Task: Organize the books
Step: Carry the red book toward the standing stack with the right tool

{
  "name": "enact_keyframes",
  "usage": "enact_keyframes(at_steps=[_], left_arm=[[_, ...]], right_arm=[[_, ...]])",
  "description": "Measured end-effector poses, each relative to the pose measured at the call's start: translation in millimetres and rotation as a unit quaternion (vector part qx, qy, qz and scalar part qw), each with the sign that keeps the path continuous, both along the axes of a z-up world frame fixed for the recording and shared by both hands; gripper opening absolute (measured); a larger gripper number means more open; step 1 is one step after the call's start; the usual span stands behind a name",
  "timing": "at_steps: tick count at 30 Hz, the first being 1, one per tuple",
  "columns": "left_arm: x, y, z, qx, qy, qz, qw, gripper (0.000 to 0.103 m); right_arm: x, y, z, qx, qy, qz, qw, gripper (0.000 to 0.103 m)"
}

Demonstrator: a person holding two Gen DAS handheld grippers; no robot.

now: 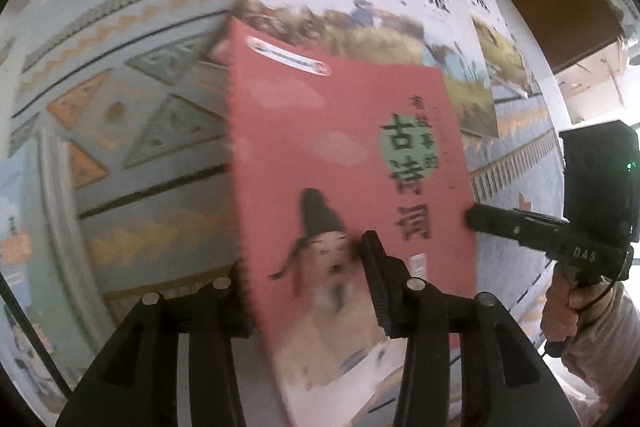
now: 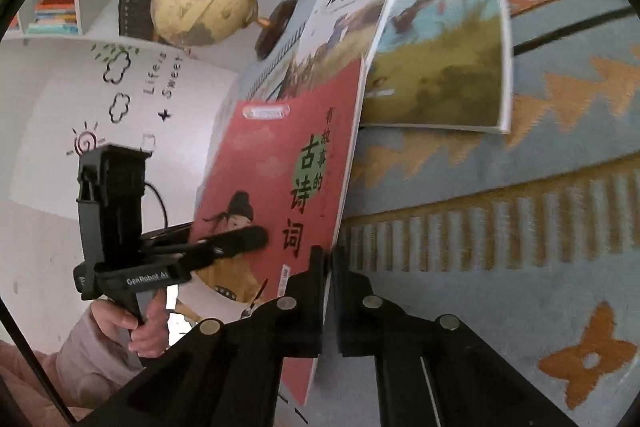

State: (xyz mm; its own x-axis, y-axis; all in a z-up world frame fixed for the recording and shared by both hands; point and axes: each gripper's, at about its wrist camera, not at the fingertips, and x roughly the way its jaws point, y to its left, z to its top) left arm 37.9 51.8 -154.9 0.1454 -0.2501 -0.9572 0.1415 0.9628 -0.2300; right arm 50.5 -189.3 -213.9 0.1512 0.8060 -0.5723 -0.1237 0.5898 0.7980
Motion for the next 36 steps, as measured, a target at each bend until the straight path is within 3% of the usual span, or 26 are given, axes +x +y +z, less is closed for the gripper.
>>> enact_keyframes(at_steps=[3,6,8,10,12,14,17,20,22,24,28,30,31,34,36], left_arm=[[-1.4,7.3,-10.0,0.007,0.007,-0.003,0.9999,0.031],[-4.6,8.4,-14.7,0.016,-0.004,-0.003,0.9999,0.029],[-5.1,6.1,-14.1,0.029,-0.007,-0.002,0.9996,0.027],[-3.9,2.1,-16.0,0.053,-0.006,-0.011,0.9985,0.027],[-2.7,0.0,-14.6,0.066,-0.011,-0.010,0.9977,0.027],[-1.3,0.7,-15.2,0.071,-0.010,-0.004,0.9974,0.027],[-0.3,12.2,-18.2,0.058,-0.002,0.013,0.9982,0.027],[-1.0,16.3,-19.7,0.052,-0.002,0.018,0.9985,0.027],[-2.6,16.1,-16.8,0.065,-0.013,0.018,0.9976,0.027],[-2.4,21.9,-17.9,0.062,-0.011,0.024,0.9977,0.027],[-4.2,29.4,-21.3,0.045,-0.007,0.034,0.9984,0.027],[-4.5,28.4,-22.4,0.049,-0.008,0.033,0.9982,0.027],[-5.7,27.5,-22.4,0.051,-0.009,0.033,0.9981,0.027],[-5.3,29.2,-22.1,0.048,-0.008,0.037,0.9981,0.028],[-5.0,33.1,-23.2,0.044,-0.006,0.038,0.9983,0.028]], right_arm=[[-1.2,-3.7,4.1,-0.004,-0.005,-0.004,1.000,0.004],[0.2,-2.7,4.0,-0.011,0.002,0.002,1.000,0.004],[0.6,-2.0,6.0,0.023,0.010,0.002,1.000,0.006],[2.3,0.0,4.5,0.065,0.029,0.002,0.997,0.011],[3.9,8.2,7.8,0.037,0.016,0.010,0.999,0.026],[6.6,16.8,5.5,0.006,0.017,0.016,1.000,0.030],[8.0,18.4,1.3,0.014,0.020,0.019,1.000,0.029],[4.4,18.5,19.3,0.063,-0.013,0.042,0.997,0.006],[4.8,33.5,32.6,0.010,-0.044,0.062,0.997,0.006],[8.1,34.8,28.2,0.000,-0.025,0.058,0.998,0.007],[12.3,31.8,10.6,-0.033,0.009,0.036,0.999,0.015],[13.0,26.3,1.4,-0.001,0.041,0.014,0.999,0.035],[12.9,25.9,-0.9,0.004,0.048,0.007,0.999,0.038],[11.6,36.3,6.6,-0.020,0.022,0.027,0.999,0.053],[13.8,36.8,7.8,-0.007,0.028,0.041,0.999,0.056]])
